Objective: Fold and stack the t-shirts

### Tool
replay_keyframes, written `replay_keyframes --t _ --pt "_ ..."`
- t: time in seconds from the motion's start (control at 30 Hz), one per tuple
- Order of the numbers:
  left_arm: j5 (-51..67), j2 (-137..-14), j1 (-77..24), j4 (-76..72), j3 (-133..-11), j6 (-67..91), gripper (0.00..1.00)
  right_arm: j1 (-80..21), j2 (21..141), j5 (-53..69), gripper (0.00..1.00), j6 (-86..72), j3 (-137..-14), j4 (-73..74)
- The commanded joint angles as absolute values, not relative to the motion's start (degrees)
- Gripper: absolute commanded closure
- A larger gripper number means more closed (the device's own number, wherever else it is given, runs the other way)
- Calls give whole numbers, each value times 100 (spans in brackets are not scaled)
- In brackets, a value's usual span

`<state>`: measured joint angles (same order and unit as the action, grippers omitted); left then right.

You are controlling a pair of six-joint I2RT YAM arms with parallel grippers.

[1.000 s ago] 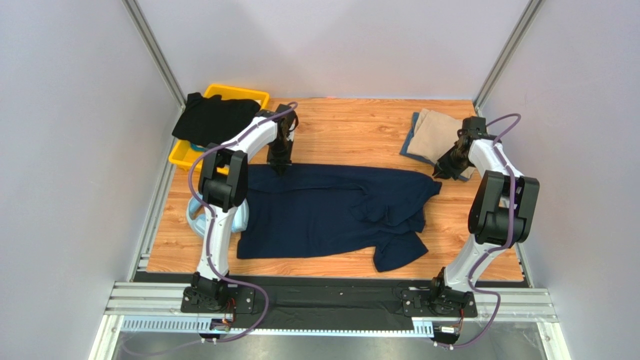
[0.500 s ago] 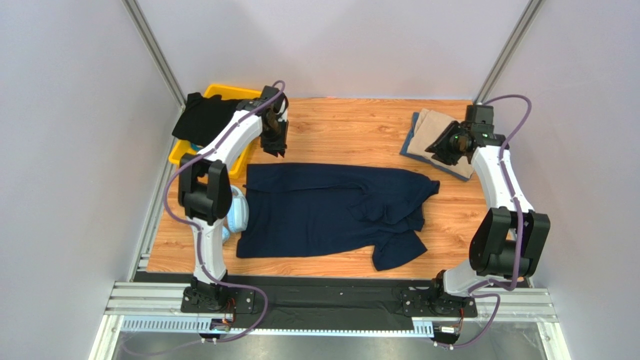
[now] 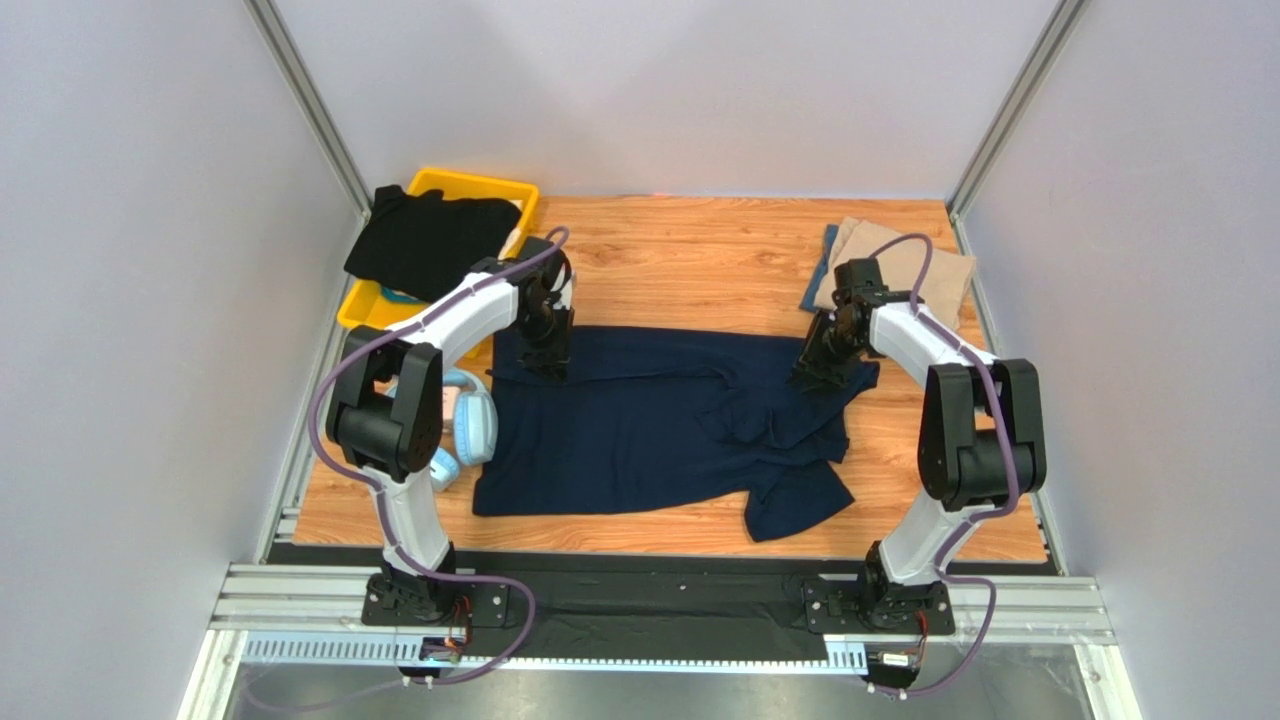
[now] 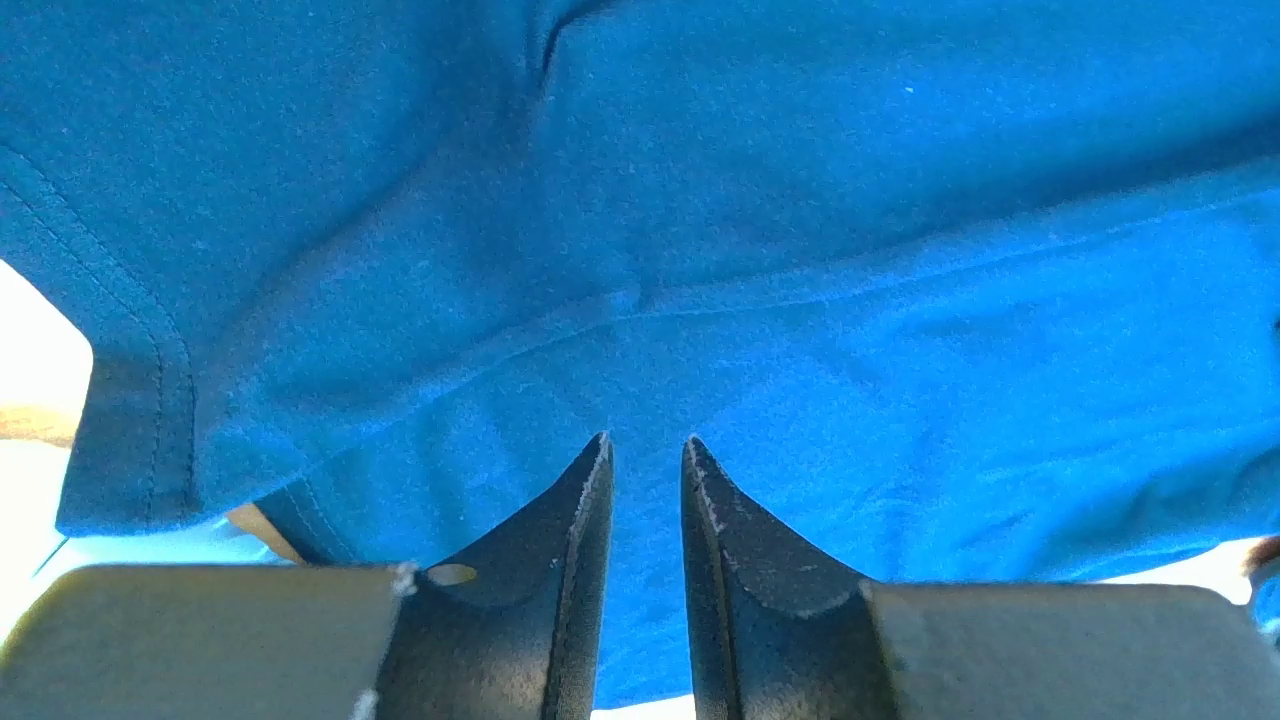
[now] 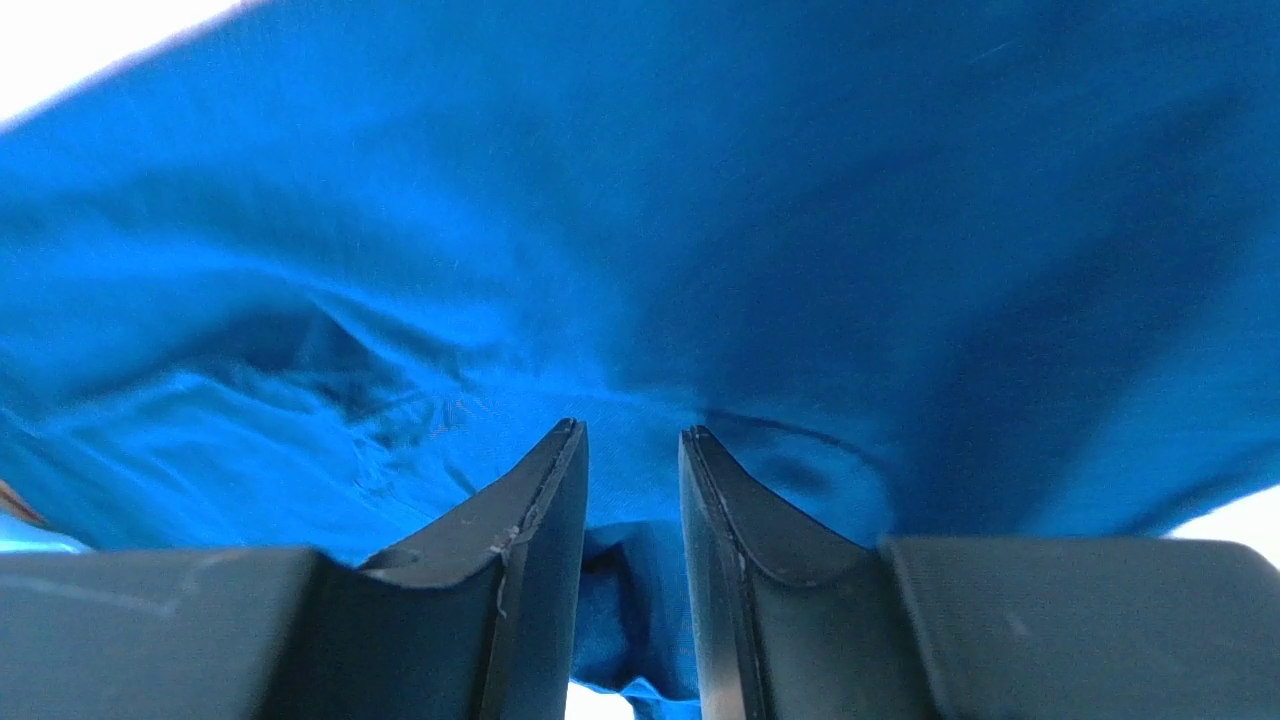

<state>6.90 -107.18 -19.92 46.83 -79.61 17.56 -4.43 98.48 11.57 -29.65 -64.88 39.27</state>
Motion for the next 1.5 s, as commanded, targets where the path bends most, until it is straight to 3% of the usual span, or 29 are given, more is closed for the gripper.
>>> replay_keyframes --t 0.0,0.33,0.63,1.03,1.27,1.47 --pt "747 -10186 -2013 4412 -8051 1758 70 -861 9651 1064 67 -2733 -6382 3797" --pt "606 -10380 -2004 4632 -8332 1661 71 -1695 9563 677 76 -2610 -6082 4271" --pt "703 -10512 -1969 4807 -8560 1635 72 -1837 8930 1204 80 -2602 -5538 4500" --pt "694 -10485 -1934 4948 -8543 1608 72 -1925 8324 1758 80 -2575 -5862 5089" --pt "852 -10424 -1934 4852 -8385 1740 72 -1916 7972 512 74 -2716 -6723 5326" --pt "976 -10327 -1951 4650 -8183 1802 71 -1925 8068 272 70 -2839 -6917 5212"
